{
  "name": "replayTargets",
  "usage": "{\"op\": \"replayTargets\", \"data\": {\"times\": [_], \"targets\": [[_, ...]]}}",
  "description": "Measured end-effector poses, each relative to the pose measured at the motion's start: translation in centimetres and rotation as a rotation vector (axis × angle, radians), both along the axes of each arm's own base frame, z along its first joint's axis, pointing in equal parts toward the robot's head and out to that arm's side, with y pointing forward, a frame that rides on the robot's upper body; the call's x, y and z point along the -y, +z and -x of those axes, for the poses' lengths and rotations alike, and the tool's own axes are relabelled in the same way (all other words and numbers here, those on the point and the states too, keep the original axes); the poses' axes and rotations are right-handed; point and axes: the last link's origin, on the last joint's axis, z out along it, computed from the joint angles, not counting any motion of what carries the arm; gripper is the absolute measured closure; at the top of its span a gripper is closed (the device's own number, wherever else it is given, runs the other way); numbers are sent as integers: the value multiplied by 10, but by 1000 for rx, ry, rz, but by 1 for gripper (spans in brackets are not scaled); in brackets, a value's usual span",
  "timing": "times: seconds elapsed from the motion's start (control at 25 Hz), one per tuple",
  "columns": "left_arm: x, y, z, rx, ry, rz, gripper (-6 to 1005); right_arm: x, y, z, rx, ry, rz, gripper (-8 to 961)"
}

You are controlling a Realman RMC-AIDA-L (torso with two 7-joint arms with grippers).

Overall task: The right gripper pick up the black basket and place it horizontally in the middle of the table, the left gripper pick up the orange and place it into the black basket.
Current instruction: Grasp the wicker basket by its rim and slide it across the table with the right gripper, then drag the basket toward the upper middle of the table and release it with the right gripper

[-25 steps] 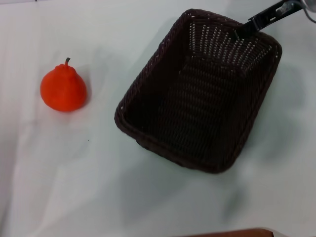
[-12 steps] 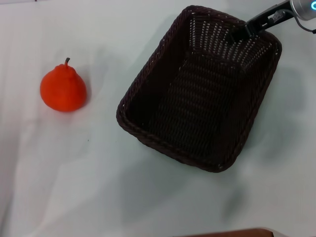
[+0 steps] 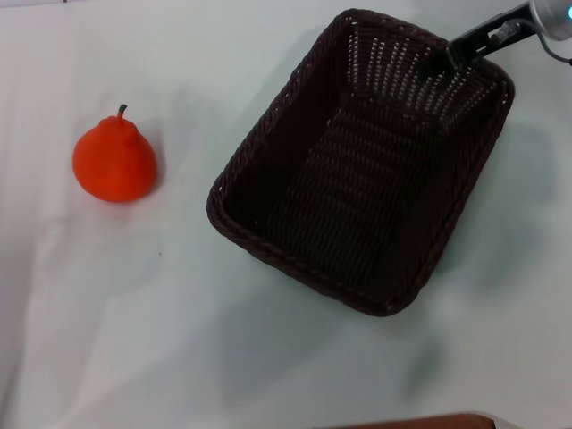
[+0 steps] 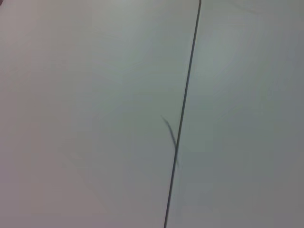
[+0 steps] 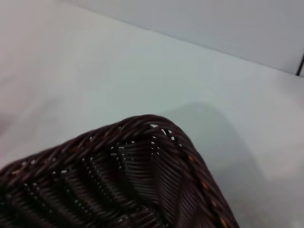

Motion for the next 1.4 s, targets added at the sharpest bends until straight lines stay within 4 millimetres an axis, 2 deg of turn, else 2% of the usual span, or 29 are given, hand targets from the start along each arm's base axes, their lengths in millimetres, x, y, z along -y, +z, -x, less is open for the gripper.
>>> {"op": "replayTargets", "data": {"times": [0.16,0.4,0.64,0.8,1.0,1.4], "targets": [[1,4,2,-11,0,-7,91,7,11,1,-78,-82,-31,659],[-5,12,2,-31,-7,-30,91,38,25,-15,-240,-331,-124,682],[-12,14,1,-50,-20,-24,91,71,21,-36,-418,-484,-154,693],[-21,10,3,-52,7,3,91,85,20,-49,-520,-529,-194,705],[-27,13,3,-64,6,2,91,95,16,-57,-557,-563,-205,714],[-29,15,2,-70,-1,-3,91,101,2,-68,-584,-621,-237,716]]}}
